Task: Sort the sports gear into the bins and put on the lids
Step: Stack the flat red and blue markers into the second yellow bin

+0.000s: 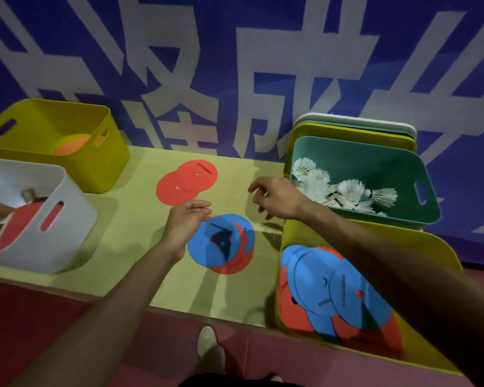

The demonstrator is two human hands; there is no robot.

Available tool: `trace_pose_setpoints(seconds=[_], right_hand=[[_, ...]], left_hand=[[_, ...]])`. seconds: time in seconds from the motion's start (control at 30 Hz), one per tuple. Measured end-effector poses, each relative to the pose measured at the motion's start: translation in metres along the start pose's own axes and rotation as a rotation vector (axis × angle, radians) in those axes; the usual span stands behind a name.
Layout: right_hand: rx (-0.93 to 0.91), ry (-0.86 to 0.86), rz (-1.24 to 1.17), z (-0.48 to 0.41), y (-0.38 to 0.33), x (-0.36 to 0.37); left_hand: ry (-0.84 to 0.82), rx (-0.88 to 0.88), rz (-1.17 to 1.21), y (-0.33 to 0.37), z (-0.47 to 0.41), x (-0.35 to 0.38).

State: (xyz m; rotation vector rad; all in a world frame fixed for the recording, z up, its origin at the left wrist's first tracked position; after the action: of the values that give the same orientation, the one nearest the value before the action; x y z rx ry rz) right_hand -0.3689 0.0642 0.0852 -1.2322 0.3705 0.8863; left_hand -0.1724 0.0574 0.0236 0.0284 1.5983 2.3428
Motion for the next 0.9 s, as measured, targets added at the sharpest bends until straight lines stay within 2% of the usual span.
trace_pose_setpoints(seconds=[0.1,0.23,0.37,0.5,0.6,0.73,0.9], right_hand=[[0.103,-0.064,0.040,-0.041,0.008,0.032],[0.318,-0.097,-0.059,-0.076,0.044,0.067],[0.491,-0.141,0.050,-0.086,0.075,0.097],[0.616,-0.130,0.051,-0.090,0.107,0.126],[0.704,-0.076,-0.084,-0.090,0.124,0.143],[0.804,0.100,-0.364,-0.082,0.139,0.156],[0.820,0.186,-0.513,-0.074,0.145,0.164]], left_hand=[[-0.003,-0.086,-0.016,-0.034,-0.023,-0.024],[-0.066,-0.213,-0.087,-0.085,-0.053,-0.038],[-0.123,-0.286,-0.188,-0.128,-0.068,-0.044],[-0.189,-0.326,-0.238,-0.154,-0.077,-0.041],[-0.161,-0.328,-0.255,-0.154,-0.092,-0.036],[-0.100,-0.402,-0.231,-0.162,-0.107,-0.026],[-0.063,-0.442,-0.200,-0.170,-0.108,-0.022]])
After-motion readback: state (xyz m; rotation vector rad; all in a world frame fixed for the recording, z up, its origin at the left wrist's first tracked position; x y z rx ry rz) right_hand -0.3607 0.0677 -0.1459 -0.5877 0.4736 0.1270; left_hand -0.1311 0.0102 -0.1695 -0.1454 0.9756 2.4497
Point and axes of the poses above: each hand's wrist, its own z-axis away from the middle knuckle, its own x-axis out of the palm, y = z × x, the point moved 10 cm from there along -z, towards the middle knuckle, and after that the axes turned 9 degrees about -y, right-handed, at the moved point
